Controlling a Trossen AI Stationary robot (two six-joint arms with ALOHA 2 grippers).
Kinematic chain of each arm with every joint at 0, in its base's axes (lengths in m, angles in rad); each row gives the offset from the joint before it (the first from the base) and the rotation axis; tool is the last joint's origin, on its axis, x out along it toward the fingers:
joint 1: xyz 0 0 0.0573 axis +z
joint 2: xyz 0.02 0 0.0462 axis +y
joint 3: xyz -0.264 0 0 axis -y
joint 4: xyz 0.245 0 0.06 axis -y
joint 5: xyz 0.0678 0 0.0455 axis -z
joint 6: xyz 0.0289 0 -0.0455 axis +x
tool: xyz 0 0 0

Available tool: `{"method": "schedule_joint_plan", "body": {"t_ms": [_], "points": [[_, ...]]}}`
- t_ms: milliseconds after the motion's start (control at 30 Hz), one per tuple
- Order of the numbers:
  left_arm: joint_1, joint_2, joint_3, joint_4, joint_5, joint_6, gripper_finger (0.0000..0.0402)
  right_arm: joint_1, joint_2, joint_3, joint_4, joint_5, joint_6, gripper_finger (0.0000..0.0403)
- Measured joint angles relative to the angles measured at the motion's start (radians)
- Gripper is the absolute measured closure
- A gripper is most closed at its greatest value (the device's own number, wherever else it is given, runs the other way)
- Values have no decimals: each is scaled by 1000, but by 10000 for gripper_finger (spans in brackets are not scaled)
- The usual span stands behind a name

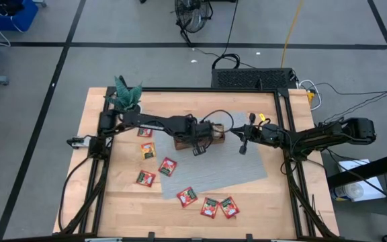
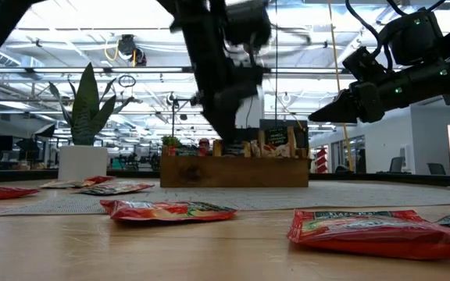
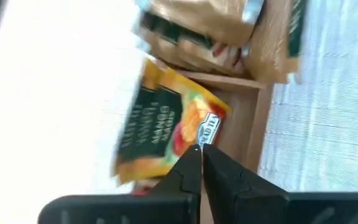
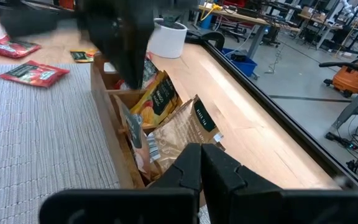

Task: Pick & Place Tea
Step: Put the yellow tea into the middle part of the wooden organizer

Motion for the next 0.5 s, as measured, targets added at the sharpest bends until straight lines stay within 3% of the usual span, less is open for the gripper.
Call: {"method": "schedule_joint_plan", "body": {"t_ms": [133, 300, 400, 500], "points": [[-12, -91, -2, -110, 1, -46, 381, 0, 0, 0, -6, 0, 0, 403], [-39, -159, -43, -395, 34, -258, 384, 0, 0, 0, -18, 0, -1, 403], [-39, -191, -101, -518, 52, -459, 359, 0, 0, 0, -33, 0, -4, 403], [-46, -238, -205, -535, 112, -604, 313, 0, 0, 0, -39, 0, -8, 403]]}}
